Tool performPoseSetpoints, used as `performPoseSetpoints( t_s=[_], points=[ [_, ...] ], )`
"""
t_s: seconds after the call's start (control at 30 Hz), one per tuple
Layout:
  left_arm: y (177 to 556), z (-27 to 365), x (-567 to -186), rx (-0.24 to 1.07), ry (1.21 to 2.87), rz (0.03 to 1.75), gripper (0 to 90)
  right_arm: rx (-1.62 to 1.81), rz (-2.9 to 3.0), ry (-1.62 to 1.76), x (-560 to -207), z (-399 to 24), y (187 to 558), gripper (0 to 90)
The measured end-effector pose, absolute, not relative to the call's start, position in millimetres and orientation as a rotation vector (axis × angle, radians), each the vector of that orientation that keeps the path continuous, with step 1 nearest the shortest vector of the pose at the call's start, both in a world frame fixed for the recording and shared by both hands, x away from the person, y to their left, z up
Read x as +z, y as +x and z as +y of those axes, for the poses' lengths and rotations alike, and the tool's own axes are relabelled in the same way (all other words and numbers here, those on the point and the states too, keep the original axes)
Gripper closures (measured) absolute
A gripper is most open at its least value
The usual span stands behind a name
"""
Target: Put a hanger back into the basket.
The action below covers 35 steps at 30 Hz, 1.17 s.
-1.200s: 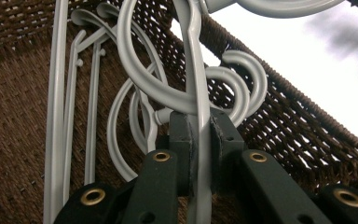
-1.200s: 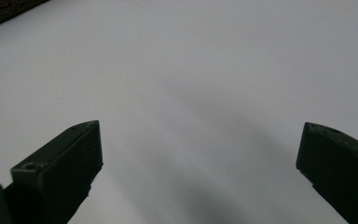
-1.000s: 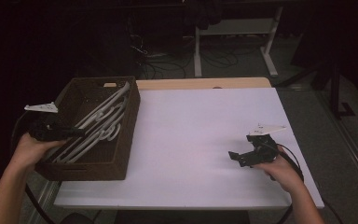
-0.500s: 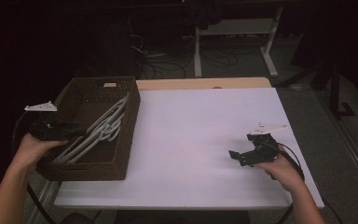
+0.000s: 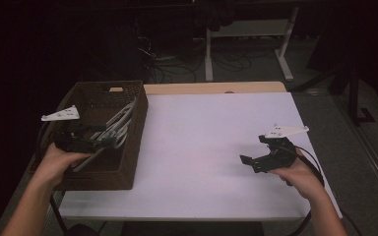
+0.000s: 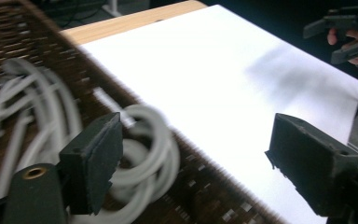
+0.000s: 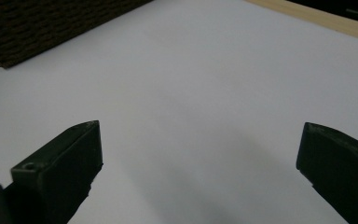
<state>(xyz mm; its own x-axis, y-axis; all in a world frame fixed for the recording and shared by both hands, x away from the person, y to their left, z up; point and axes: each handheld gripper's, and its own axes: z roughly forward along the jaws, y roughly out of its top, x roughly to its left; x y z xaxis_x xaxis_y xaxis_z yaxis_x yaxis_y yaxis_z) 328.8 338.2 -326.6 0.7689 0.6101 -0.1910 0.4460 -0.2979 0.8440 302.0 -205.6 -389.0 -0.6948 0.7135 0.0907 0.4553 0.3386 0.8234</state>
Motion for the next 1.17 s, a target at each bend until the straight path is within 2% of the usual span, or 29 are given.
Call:
performPoseSetpoints(
  t_s=[0.27, 0.4, 0.57, 1.17],
  points=[
    [327, 305, -333, 0.171, 1.932, 0.725, 10.3, 1.326, 2.308, 1.004, -370, -204, 297, 0.1],
    [326, 297, -338, 0.168, 1.928, 0.710, 3.7, 1.329, 2.301, 0.985, -362, -204, 298, 0.1],
    [327, 292, -343, 0.165, 1.940, 0.697, 0.2, 1.335, 2.288, 0.972, -356, -205, 298, 0.1],
    [325, 292, -343, 0.179, 1.929, 0.678, 0.1, 1.334, 2.280, 0.967, -355, -206, 298, 0.1]
  ],
)
